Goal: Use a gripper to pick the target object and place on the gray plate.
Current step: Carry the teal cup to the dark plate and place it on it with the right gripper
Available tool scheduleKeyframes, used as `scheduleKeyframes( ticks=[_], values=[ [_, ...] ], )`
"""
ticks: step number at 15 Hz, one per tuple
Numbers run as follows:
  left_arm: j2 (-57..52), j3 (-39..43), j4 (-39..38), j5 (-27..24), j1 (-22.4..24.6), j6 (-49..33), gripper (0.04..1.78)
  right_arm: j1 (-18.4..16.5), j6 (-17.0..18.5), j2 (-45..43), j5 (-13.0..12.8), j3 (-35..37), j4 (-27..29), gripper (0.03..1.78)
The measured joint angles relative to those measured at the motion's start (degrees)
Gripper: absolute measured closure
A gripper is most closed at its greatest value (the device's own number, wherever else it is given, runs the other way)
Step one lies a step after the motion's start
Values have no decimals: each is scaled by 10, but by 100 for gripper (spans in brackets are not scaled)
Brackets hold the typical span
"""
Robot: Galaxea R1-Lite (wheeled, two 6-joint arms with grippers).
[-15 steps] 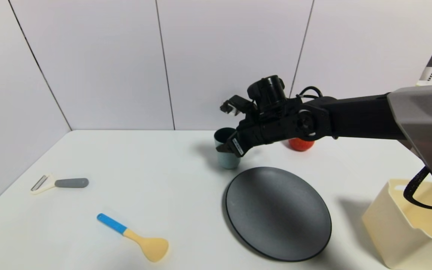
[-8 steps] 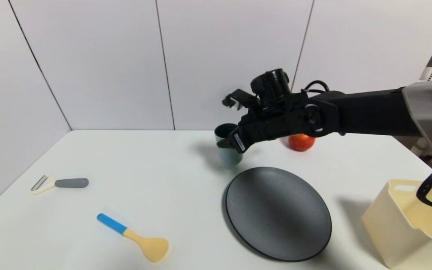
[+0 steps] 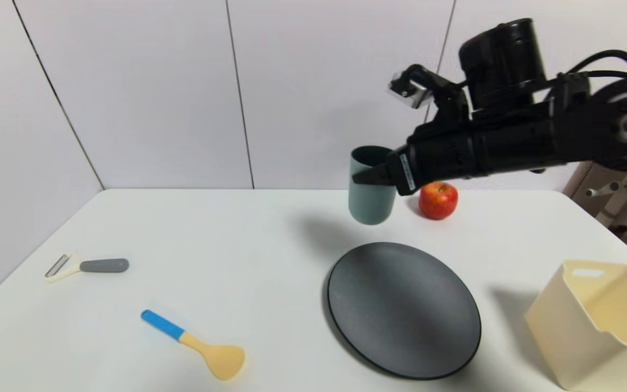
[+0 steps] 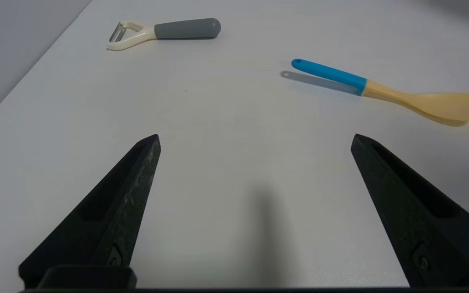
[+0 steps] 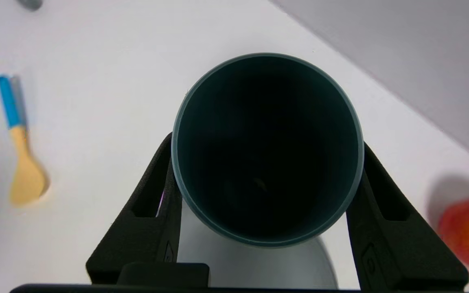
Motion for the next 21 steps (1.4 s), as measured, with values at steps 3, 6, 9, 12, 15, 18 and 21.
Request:
scheduleKeyframes(
  ticks=[3,6,9,12,15,18,21],
  values=[
    [0,0,0,0,0,0,13,-5,7,-87,1,139,-15,72],
    [0,0,0,0,0,0,13,-12,19,-130,1,255,-94,72],
    [0,0,0,0,0,0,13,-26,22,-129,2,332,-207,72],
    [0,0,0,0,0,0,13,-36,23,-118,2,345,-227,72],
    [0,0,0,0,0,0,13,-45,23,-113,12,350,-225,56],
    [0,0,0,0,0,0,13,-48,24,-115,14,348,-219,42],
    [0,0,0,0,0,0,13,-49,38,-128,15,344,-217,32]
  ],
)
